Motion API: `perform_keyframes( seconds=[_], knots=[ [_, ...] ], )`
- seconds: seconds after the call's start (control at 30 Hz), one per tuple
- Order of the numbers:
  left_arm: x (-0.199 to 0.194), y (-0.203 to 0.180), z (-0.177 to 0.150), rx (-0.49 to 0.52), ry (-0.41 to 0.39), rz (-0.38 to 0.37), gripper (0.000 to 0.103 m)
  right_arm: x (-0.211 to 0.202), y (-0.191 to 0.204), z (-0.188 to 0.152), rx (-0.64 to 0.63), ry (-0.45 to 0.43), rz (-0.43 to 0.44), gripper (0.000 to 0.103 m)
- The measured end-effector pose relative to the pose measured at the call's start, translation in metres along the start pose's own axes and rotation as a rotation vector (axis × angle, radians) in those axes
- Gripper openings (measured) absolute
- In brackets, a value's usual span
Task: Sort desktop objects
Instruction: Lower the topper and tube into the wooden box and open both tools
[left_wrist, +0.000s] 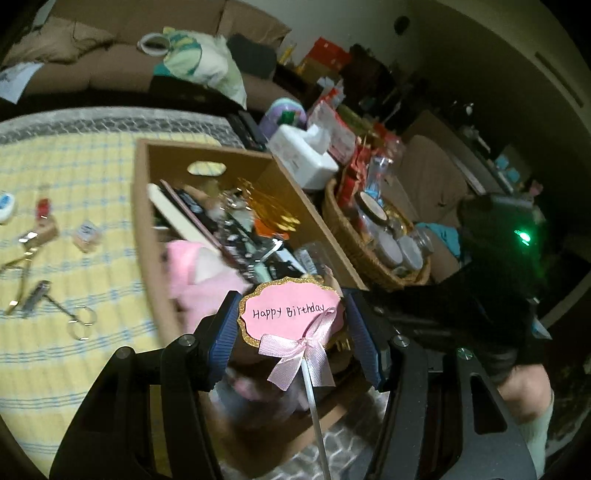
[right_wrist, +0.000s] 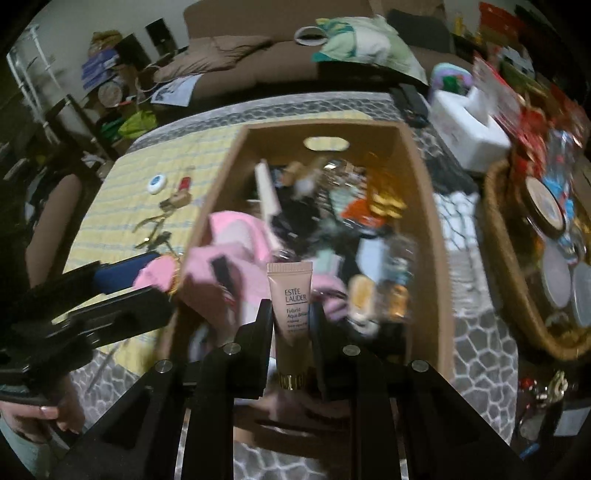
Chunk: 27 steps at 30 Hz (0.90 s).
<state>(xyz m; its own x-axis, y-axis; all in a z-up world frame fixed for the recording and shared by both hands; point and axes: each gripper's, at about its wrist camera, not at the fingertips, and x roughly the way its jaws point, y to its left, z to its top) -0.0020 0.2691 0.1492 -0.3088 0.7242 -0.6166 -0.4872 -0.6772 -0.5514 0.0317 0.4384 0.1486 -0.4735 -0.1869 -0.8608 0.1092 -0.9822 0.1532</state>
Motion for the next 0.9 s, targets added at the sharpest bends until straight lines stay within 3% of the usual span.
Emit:
perform_keyframes(
  seconds=[0.23, 0.47, 0.6, 0.63, 0.7, 0.77, 0.8, 0.9],
  knots=[
    [0.054, -0.005, 0.037, -0.080, 0.021, 0.002, 0.055, 0.009, -0.045, -0.008, 0.063, -0.012, 0.008, 0.019],
    [0.103, 0.008, 0.064, -0.085, 0.048, 0.153, 0.055, 0.031, -0.047, 0.004, 0.069, -0.015, 0.024, 0.020],
    [0.110, 0.015, 0.066, -0.083, 0.047, 0.196, 0.056, 0.041, -0.046, 0.006, 0.065, -0.020, 0.016, 0.020],
    [0.108, 0.016, 0.067, -0.087, 0.037, 0.201, 0.063, 0.040, -0.047, 0.007, 0.069, -0.033, 0.013, 0.021],
    [0.101, 0.019, 0.068, -0.102, 0.018, 0.186, 0.072, 0.038, -0.049, 0.006, 0.078, -0.050, 0.012, 0.033],
    [0.090, 0.020, 0.069, -0.111, -0.004, 0.169, 0.081, 0.031, -0.050, 0.005, 0.089, -0.074, 0.004, 0.040],
    [0.086, 0.019, 0.070, -0.115, -0.015, 0.159, 0.090, 0.028, -0.051, 0.005, 0.093, -0.087, 0.000, 0.041],
    [0.065, 0.017, 0.072, -0.121, -0.053, 0.144, 0.095, 0.012, -0.047, 0.002, 0.094, -0.136, -0.046, 0.048]
  ],
)
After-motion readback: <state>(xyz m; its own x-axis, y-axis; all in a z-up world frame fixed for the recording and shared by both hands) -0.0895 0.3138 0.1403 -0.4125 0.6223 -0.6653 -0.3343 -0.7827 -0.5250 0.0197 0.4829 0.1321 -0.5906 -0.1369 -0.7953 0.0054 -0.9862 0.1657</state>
